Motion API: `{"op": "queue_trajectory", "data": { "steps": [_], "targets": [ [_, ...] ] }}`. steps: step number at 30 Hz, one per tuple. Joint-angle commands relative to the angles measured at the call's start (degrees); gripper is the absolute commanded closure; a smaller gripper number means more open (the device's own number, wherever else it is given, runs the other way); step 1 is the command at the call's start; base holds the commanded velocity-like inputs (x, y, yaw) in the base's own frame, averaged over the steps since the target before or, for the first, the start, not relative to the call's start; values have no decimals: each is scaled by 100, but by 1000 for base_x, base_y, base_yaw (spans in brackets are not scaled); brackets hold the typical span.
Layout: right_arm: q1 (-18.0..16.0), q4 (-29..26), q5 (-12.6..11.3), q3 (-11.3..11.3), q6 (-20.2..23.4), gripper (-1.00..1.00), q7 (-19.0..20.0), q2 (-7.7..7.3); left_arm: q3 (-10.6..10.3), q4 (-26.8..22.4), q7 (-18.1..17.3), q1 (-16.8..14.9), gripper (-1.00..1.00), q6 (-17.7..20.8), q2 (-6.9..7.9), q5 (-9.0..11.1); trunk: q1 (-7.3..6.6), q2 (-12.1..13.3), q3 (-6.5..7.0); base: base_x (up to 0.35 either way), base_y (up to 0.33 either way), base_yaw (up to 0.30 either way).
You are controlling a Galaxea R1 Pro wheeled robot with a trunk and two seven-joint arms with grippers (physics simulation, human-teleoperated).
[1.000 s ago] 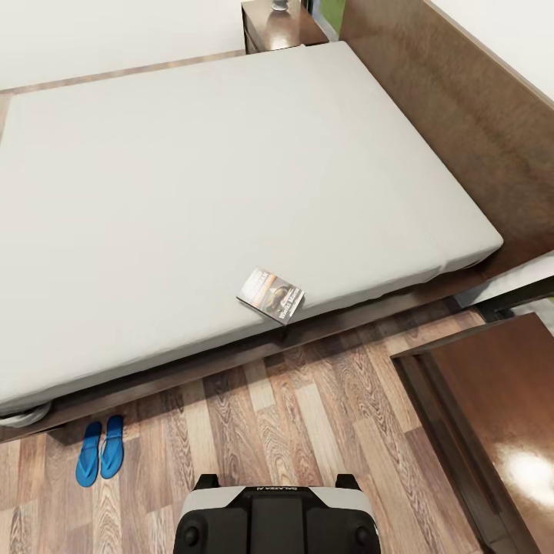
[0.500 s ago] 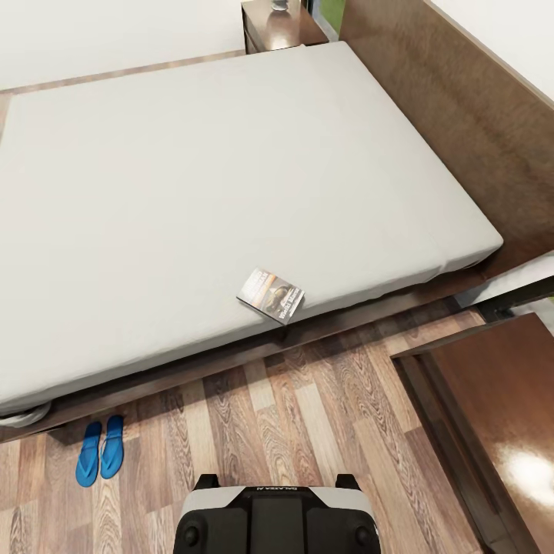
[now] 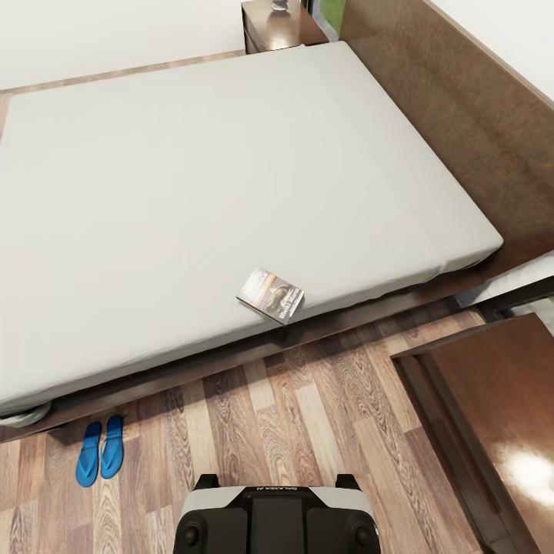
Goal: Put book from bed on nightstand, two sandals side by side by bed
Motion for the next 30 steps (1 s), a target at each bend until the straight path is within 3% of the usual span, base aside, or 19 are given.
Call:
{"op": "queue_trajectory", "data": {
  "steps": [1,7,13,21,30],
  "targets": [
    [6,-14,18,-46,-2,-100,26,-3,-44,0,-14,-2,-100,-8,3,59,1,-3,-2,0,0,0],
    [6,-55,17,-53,-8,-100,12,-26,-44,0,-6,-1,-100,-70,4,57,1,-3,-2,0,0,0],
    [6,-126,8,-89,-10,-100,0,-165,-44,51,-2,-1,-100,-129,9,57,1,-3,-2,0,0,0],
    [-34,-168,11,-511,-7,-100,22,-331,-44,115,0,-1,-100,-176,5,56,1,-3,-2,0,0,0],
    [-544,-173,25,-683,69,-100,34,-376,-44,138,0,-1,-100,-190,4,56,1,-3,-2,0,0,0]
  ]
}}
